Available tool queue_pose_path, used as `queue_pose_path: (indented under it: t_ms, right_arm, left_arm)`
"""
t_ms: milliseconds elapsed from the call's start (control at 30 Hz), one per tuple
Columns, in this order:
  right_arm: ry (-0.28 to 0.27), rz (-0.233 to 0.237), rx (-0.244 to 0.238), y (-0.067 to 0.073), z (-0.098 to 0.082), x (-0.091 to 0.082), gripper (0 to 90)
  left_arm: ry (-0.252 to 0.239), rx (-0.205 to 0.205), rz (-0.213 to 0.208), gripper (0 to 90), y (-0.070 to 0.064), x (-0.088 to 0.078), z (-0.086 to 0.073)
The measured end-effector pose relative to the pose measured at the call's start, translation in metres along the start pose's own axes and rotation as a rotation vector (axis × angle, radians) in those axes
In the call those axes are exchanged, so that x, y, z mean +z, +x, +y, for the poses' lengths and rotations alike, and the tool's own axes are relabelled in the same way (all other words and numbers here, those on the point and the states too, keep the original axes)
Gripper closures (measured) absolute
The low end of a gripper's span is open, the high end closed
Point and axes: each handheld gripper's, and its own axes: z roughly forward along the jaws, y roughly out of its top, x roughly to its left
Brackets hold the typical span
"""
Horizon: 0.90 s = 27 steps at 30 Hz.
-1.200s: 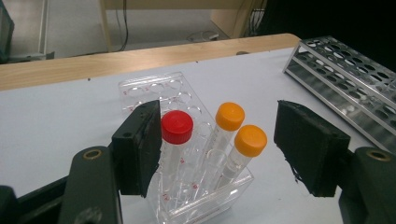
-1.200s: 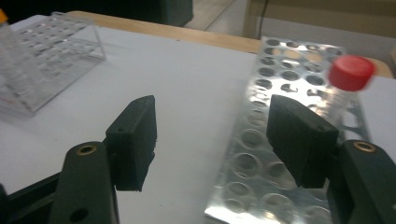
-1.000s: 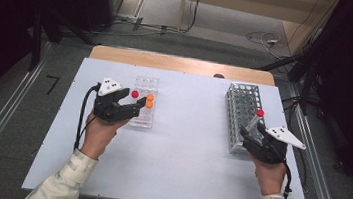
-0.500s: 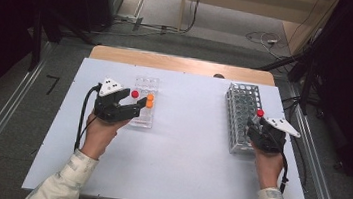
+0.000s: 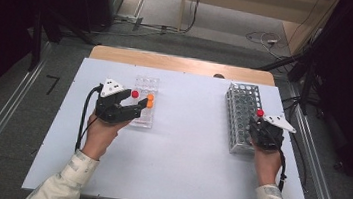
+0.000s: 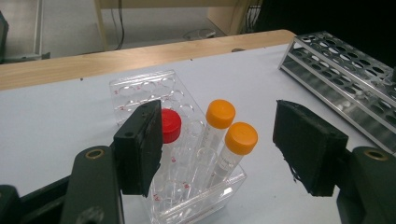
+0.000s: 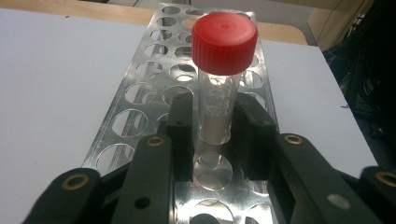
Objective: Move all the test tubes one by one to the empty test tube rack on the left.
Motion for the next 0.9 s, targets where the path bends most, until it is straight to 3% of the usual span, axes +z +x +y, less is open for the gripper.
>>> queue_pose_path:
  t_ms: [300,900]
  right_arm:
    - [-0.022,0.004,0.007,-0.002,0.002,-0.004,71.4]
    - [-0.123,0.017,0.021,-0.007,0.026,-0.042,72.0]
  left_arm:
    - [-0.004,-0.004,0.001,33.5,0.0,0.0,0.0]
    - [-0.009,-0.001,-0.002,33.5,-0.001,-0.002,0.0]
